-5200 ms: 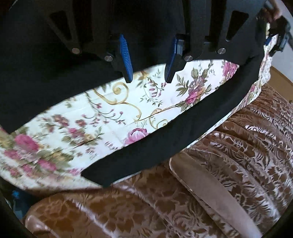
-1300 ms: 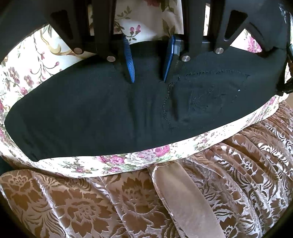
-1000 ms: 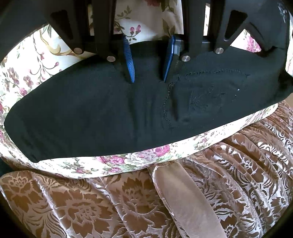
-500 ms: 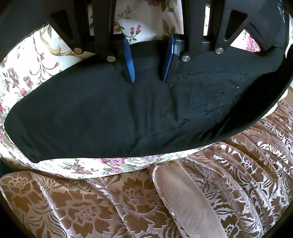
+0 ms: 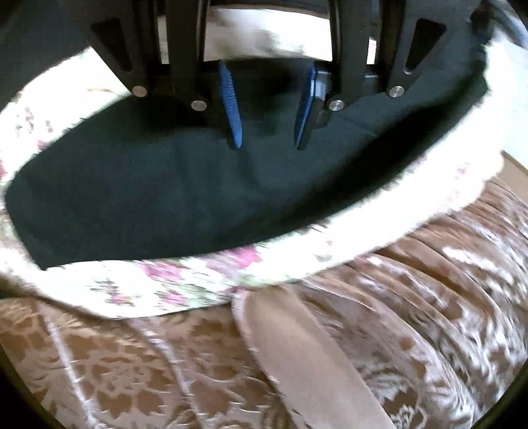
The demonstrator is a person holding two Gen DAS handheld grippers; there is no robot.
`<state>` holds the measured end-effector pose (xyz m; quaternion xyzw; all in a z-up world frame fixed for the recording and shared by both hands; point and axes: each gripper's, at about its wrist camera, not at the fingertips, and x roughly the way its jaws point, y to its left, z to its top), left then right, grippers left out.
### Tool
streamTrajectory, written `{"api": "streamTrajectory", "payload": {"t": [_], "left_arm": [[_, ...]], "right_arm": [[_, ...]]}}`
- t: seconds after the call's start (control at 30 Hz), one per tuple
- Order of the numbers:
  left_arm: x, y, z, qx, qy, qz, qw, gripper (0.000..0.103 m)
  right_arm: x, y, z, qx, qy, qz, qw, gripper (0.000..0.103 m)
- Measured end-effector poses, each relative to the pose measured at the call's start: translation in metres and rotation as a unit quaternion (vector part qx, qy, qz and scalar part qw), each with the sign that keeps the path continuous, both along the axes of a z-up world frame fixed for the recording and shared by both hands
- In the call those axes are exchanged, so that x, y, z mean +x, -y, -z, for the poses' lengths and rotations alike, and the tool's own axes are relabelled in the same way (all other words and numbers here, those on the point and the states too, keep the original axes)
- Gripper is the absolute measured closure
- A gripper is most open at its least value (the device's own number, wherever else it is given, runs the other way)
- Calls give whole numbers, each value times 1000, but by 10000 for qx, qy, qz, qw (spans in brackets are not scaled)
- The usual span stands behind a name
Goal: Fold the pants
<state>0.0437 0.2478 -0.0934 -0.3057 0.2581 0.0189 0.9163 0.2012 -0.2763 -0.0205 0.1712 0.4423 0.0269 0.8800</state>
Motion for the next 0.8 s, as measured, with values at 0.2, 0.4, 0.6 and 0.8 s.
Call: {"api": "streamTrajectory", "payload": {"t": [0.2,0.4,0.6,0.8], "left_arm": [[-1,-2,2,-80,30,19,10000,92],[-3,-4,3,-197,78,48,9998,92],[-3,-6,5,-309,122,79,9994,92],[-14,-27,-7,-910,500,-94,9945,92]], "right_arm": [[60,-41,-10,995,-740,-23,9923,46],[90,-57,6,1384,-1184,625,9813,46],[86,-47,41,1776,-1478,933,9685,87],[55,-32,25,2469,-1144,675,9599,91]]}}
